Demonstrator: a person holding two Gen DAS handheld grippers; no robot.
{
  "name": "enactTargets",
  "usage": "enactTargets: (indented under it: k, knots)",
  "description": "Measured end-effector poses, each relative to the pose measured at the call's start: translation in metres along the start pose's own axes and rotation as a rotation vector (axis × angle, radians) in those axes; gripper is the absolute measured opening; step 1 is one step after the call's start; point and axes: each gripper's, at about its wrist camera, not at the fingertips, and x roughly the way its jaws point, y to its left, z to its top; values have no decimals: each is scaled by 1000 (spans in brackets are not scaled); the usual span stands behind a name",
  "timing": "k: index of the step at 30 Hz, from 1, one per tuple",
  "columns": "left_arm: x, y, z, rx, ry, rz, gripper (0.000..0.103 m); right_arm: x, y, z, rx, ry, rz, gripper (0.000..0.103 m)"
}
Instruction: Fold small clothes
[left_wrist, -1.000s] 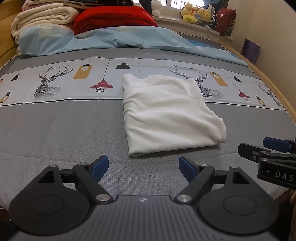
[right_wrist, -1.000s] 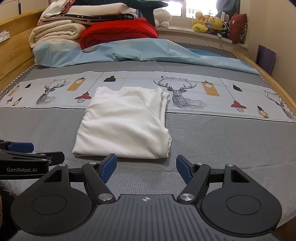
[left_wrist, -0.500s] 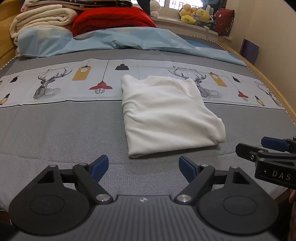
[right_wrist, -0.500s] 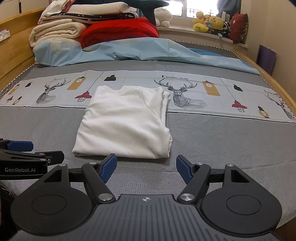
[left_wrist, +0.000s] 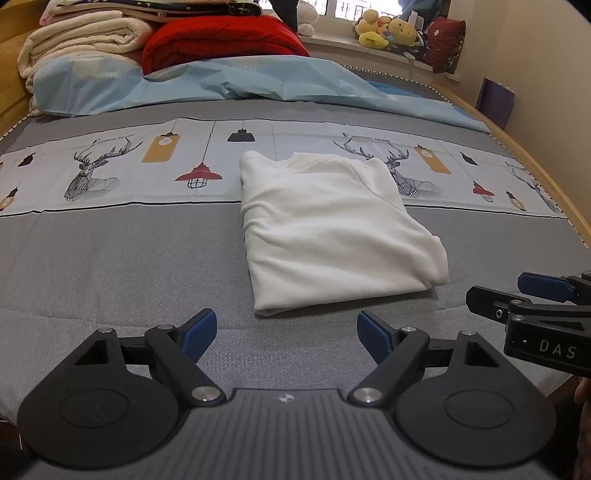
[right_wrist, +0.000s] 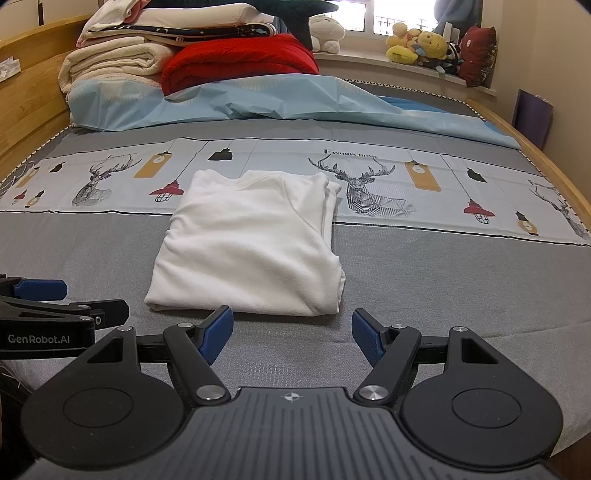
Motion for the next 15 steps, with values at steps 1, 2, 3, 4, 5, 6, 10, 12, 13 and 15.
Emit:
enactTargets:
  k: [1, 2, 3, 4, 5, 6, 10, 12, 13, 15]
  knots:
    - [0, 0, 0, 2, -1, -1, 87, 0, 0, 0, 0, 0, 0, 72]
    - [0, 0, 0, 3, -3, -2, 87, 0, 0, 0, 0, 0, 0, 72]
    - [0, 0, 0, 4, -3, -3, 87, 0, 0, 0, 0, 0, 0, 72]
    - [0, 0, 0, 4, -4, -3, 87, 0, 0, 0, 0, 0, 0, 72]
    - [0, 0, 0, 4, -3, -3, 87, 0, 1, 0, 0, 0, -1, 72]
    - [0, 0, 0, 4, -3, -3, 87, 0, 1, 0, 1, 0, -1, 72]
    - [-1, 0, 0, 7, -6, -5, 87, 0, 0, 0, 0, 0, 0, 72]
    - [-1, -1, -1, 13, -10, -7, 87, 0, 0, 0, 0, 0, 0, 72]
    - [-2, -1, -1, 15, -11, -8, 87, 0, 0, 0, 0, 0, 0, 72]
    - [-1, -1, -1, 14, -11, -7, 87, 0, 0, 0, -1, 0, 0, 72]
